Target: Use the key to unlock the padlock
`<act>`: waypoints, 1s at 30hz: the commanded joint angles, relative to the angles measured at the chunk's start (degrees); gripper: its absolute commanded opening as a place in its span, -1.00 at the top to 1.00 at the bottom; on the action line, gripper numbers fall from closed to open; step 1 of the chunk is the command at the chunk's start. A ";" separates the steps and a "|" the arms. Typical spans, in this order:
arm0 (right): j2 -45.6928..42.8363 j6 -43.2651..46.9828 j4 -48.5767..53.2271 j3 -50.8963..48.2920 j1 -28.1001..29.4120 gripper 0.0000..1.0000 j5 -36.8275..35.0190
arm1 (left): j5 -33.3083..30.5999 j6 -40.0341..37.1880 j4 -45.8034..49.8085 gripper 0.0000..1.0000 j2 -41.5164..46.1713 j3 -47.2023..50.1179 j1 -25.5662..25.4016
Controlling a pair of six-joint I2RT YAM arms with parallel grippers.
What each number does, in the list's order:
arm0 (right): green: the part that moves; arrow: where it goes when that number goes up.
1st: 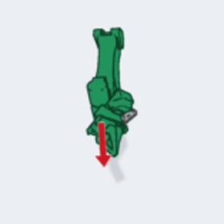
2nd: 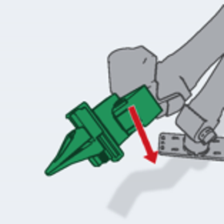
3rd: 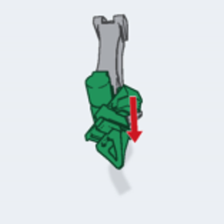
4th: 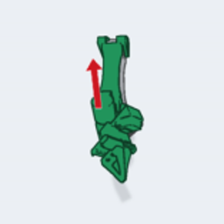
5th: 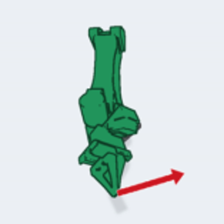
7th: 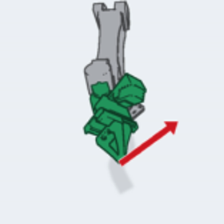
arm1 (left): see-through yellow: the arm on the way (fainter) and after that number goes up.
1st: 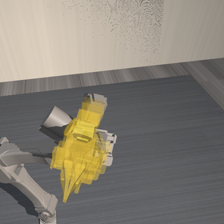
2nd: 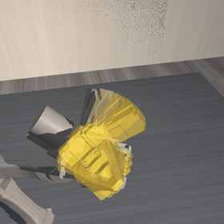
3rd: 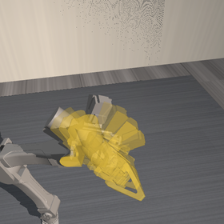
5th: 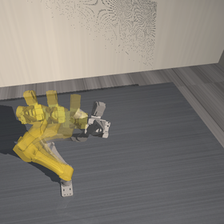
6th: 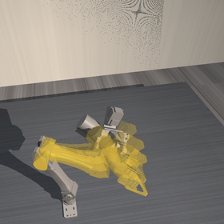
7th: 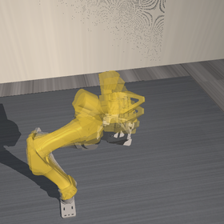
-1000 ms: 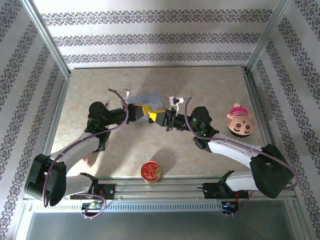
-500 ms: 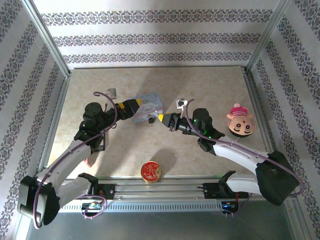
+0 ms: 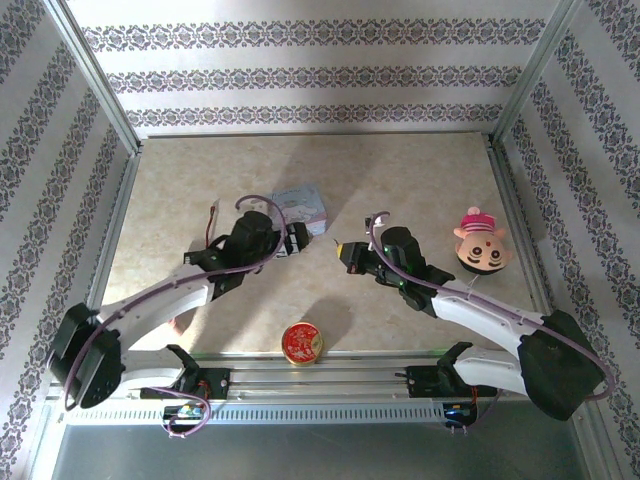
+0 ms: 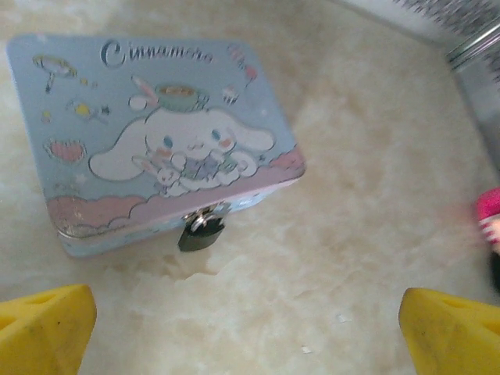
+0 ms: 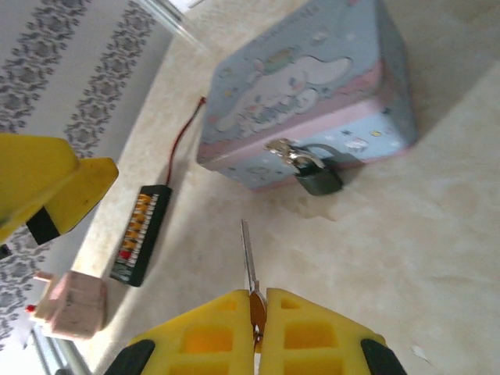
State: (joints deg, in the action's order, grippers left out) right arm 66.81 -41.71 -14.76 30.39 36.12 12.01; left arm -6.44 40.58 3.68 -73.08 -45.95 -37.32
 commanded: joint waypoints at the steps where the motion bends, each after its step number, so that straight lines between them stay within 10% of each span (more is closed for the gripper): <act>1: -1.93 1.37 2.48 -1.77 -0.02 1.00 -3.08 | -4.38 0.65 3.28 -0.99 -3.91 -2.52 -1.91; 30: -7.96 2.23 5.38 -6.40 -0.87 1.00 -7.00 | -18.96 -5.31 4.41 -0.51 -36.97 -19.10 -3.99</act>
State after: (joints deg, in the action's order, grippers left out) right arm 58.54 -41.19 -9.41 23.79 35.92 4.97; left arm -21.50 37.85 6.72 -108.77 -62.83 -40.69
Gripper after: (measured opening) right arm 0.042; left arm 0.761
